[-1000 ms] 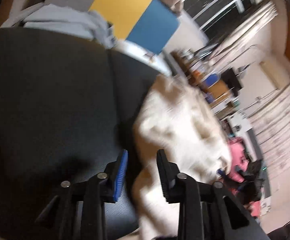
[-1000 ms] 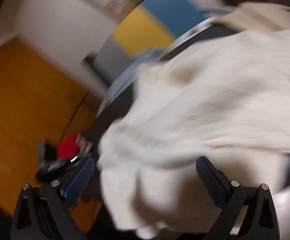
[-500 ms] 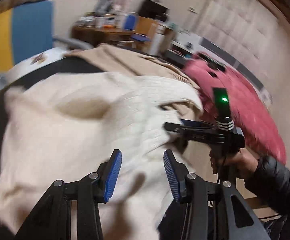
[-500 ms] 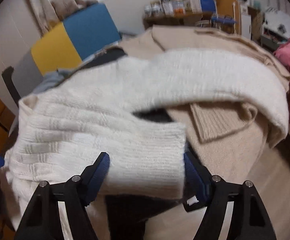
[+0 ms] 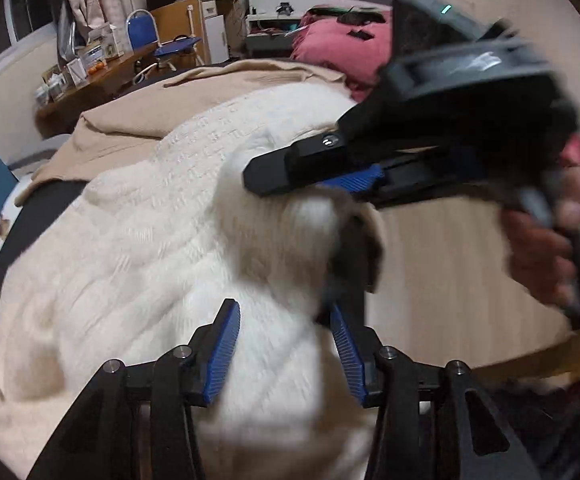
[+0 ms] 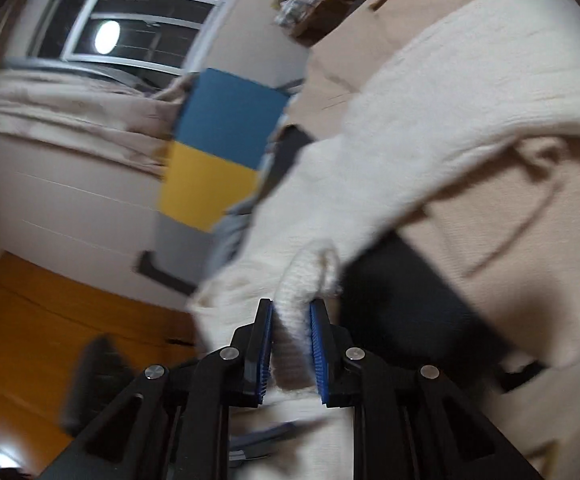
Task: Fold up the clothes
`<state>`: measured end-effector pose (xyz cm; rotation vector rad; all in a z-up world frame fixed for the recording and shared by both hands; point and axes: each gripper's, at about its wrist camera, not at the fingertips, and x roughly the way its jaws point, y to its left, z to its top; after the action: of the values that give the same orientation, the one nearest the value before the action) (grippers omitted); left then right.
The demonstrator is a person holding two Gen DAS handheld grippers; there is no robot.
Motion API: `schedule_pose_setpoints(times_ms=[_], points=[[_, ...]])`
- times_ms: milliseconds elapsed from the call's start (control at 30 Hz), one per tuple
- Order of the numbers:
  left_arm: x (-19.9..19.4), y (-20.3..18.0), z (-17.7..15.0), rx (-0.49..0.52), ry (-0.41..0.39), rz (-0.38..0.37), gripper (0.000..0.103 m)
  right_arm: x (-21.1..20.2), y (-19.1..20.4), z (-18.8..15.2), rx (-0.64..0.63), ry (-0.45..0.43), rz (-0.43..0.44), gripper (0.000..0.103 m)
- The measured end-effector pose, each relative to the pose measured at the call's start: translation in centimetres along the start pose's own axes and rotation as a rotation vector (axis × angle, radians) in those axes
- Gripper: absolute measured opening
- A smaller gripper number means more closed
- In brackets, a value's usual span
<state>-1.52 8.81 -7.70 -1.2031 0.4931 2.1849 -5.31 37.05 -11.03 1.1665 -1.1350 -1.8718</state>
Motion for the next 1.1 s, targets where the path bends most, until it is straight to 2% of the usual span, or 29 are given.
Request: schedule_pose_setpoints(times_ms=[133, 200, 233, 267, 300, 333, 400, 433, 500, 567, 633, 733, 767, 833, 900, 1000, 1100], points=[[1.9, 0.2, 0.2, -0.052, 0.016, 0.052, 0.046, 1.5, -0.7, -0.3, 0.076, 0.034, 0.103, 0.019], [1.2, 1.8, -0.3, -0.182, -0.04, -0.017, 0.027, 1.4, -1.6, -0.3, 0.099, 0.033, 0.164, 0.02], [0.7, 2.8, -0.6, -0.25, -0.061, -0.056, 0.022, 1.2, -1.8, -0.3, 0.113, 0.024, 0.182, 0.021], [-0.3, 4.3, -1.3, -0.333, -0.107, -0.086, 0.012, 1.0, -2.0, -0.3, 0.126, 0.015, 0.2, 0.021], [-1.4, 5.8, -1.9, -0.416, -0.152, -0.116, 0.012, 0.7, -2.2, -0.2, 0.14, 0.001, 0.213, 0.028], [-2.5, 7.2, -2.7, -0.488, -0.195, -0.14, 0.012, 0.4, -2.4, -0.1, 0.153, -0.021, 0.218, 0.046], [-5.5, 10.7, -4.7, -0.643, -0.299, -0.18, 0.012, -0.4, -2.5, -0.2, 0.16, -0.059, 0.199, 0.073], [-7.1, 12.4, -5.9, -0.706, -0.346, -0.18, 0.012, -0.6, -2.5, -0.2, 0.155, -0.068, 0.178, 0.077], [-10.9, 15.9, -9.6, -0.834, -0.44, -0.153, 0.012, -0.5, -2.0, -0.4, 0.129, -0.059, 0.119, 0.078], [-14.9, 19.0, -14.1, -0.951, -0.536, -0.084, 0.012, 0.4, -0.9, -0.7, 0.064, -0.042, 0.04, 0.08], [-18.4, 21.4, -18.8, -1.053, -0.607, -0.013, 0.012, 1.4, 0.4, -1.2, -0.017, -0.018, -0.003, 0.082], [-24.3, 23.6, -27.8, -1.205, -0.675, 0.155, 0.012, 3.3, 2.6, -2.1, -0.124, 0.01, -0.045, 0.086], [-25.4, 23.8, -29.7, -1.231, -0.678, 0.202, 0.012, 4.1, 3.3, -2.5, -0.16, 0.02, -0.06, 0.086], [-29.1, 23.8, -35.8, -1.324, -0.686, 0.325, 0.012, 5.3, 4.4, -3.4, -0.219, 0.045, -0.077, 0.086], [-31.6, 23.4, -39.8, -1.376, -0.688, 0.418, 0.012, 6.6, 5.6, -4.4, -0.281, 0.073, -0.093, 0.087], [-35.6, 22.2, -45.8, -1.458, -0.643, 0.624, 0.012, 8.8, 7.0, -5.7, -0.374, 0.134, -0.139, 0.088], [-37.5, 21.4, -50.4, -1.601, -0.574, 0.801, 0.012, 10.3, 8.3, -7.0, -0.452, 0.188, -0.183, 0.088]])
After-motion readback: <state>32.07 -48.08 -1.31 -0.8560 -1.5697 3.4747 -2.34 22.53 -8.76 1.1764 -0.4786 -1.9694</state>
